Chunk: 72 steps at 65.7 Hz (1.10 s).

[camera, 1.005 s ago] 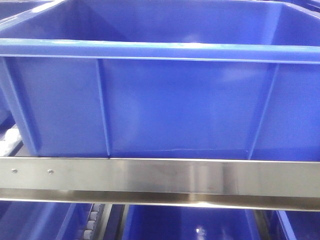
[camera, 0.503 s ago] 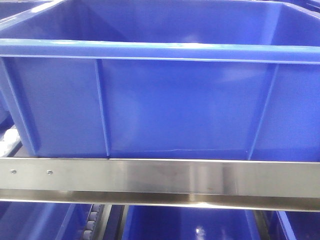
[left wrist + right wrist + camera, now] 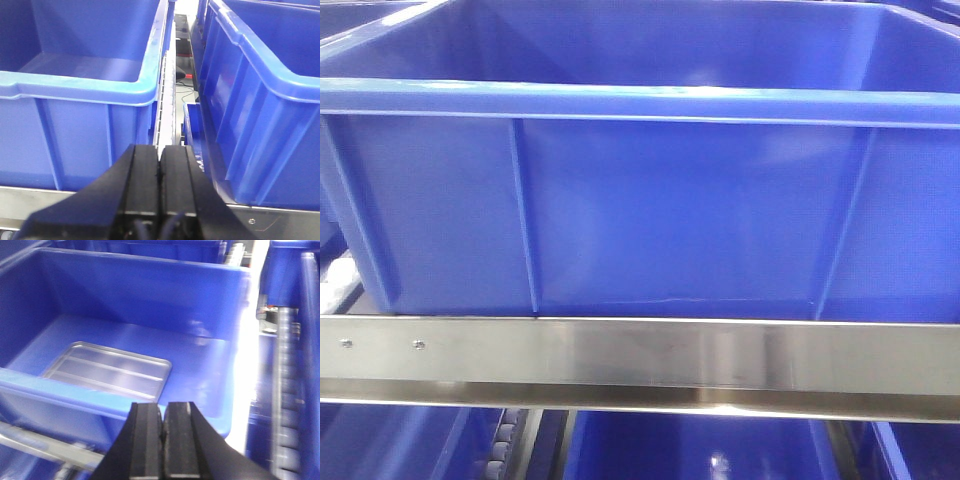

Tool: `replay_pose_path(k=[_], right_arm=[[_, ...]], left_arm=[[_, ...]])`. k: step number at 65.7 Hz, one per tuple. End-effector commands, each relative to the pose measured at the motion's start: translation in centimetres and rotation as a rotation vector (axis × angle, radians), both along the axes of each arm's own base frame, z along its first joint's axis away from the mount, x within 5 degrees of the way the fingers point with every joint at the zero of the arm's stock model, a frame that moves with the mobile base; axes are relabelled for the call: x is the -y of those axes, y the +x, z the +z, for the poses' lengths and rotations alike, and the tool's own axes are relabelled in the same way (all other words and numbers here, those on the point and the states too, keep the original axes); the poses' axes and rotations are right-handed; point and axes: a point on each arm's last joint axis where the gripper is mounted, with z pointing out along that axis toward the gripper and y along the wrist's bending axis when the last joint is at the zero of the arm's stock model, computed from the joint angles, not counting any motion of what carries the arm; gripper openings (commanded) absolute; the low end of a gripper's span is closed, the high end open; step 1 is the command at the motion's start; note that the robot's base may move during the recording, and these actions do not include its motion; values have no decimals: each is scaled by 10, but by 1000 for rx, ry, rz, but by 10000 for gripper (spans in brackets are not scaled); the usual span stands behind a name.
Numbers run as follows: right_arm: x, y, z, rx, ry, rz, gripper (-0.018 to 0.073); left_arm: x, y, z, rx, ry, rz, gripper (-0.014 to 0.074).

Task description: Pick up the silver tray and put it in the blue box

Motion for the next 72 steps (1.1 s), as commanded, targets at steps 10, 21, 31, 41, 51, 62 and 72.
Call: replay_pose_path(k=[10,21,31,41,51,62,72], right_arm=[[9,1,-10,188,-58,-146,51],[16,-6,-48,207,-26,-268,51],[18,-10,-80,222,-25,-313,51],[17,-6,-113,255,-22,-306,51],[17,-6,-112,274,-19,-305,51],[17,-6,-112,274,-19,-305,51],[17,-6,-112,267,-19,-306,51]], left_arm=[[-1,-2,11,118,-19,8,-105],[-1,-2,11,118,-19,8,-105],[-1,-2,11,118,-19,8,-105],[-1,-2,11,118,-19,8,-105],[-1,-2,11,118,-19,8,-105],[-1,-2,11,118,-19,8,-105],[-1,-2,11,118,-19,8,-105]])
